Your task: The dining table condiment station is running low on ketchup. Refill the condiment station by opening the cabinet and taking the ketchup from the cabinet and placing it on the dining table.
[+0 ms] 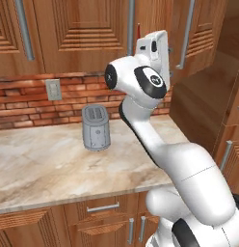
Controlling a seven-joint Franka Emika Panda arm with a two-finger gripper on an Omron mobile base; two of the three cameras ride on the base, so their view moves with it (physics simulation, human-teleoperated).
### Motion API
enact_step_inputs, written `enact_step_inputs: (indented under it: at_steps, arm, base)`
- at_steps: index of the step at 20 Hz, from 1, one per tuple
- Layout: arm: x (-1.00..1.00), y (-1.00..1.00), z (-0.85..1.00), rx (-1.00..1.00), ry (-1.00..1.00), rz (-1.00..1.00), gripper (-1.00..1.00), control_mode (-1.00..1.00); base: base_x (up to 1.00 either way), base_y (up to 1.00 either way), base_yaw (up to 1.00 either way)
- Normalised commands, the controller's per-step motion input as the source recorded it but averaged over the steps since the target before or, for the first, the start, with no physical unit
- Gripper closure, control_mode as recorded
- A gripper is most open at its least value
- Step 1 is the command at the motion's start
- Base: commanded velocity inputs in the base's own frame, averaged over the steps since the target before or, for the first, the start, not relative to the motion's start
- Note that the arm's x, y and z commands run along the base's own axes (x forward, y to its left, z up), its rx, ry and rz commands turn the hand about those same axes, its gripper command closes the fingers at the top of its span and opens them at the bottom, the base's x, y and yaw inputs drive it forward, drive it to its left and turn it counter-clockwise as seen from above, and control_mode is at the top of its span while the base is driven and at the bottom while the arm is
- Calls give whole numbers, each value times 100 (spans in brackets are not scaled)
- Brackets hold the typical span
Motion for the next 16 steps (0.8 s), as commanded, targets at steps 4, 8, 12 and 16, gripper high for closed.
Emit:
enact_step_inputs:
  at_steps: [4,8,12,16]
  arm:
    - [-84,-100,30,6,-8,-8,-100,-100]
    - [-77,-100,24,10,-12,-4,-100,-100]
    - [-50,-100,19,10,-11,-1,-100,-100]
    - [-23,-100,12,11,-9,0,-100,-100]
  base:
    - [0,0,0]
    - [0,0,0]
    - [0,0,0]
    - [0,0,0]
